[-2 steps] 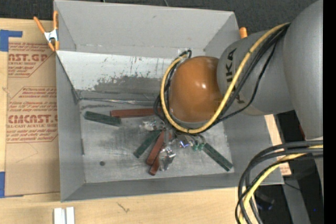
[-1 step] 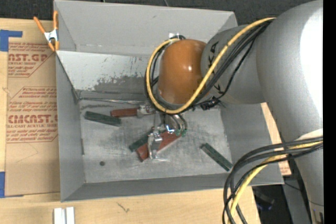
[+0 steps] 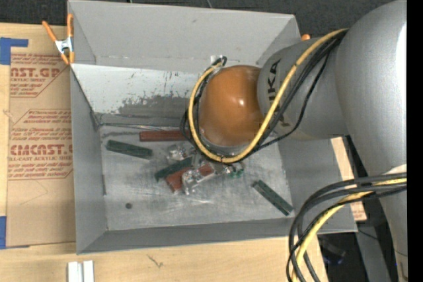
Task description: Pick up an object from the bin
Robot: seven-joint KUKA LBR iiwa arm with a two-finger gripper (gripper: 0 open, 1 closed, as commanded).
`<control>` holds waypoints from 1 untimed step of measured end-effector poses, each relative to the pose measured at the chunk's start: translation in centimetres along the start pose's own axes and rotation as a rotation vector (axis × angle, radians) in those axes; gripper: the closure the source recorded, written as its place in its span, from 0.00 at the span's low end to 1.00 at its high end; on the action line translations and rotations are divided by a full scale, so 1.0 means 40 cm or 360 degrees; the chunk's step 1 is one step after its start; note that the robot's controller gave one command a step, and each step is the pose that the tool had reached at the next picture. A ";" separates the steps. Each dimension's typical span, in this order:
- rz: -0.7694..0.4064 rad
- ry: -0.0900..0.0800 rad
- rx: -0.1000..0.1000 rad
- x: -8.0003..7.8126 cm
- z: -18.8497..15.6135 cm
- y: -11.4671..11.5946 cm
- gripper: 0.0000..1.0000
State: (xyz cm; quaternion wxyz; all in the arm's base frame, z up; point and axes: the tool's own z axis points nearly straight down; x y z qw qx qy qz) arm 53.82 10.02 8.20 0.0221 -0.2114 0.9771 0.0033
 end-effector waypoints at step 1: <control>0.0000 0.0000 0.0000 0.000 0.000 0.000 1.00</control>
Offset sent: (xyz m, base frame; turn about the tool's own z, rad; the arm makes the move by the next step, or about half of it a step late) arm 0.0001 0.0000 0.0132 0.0001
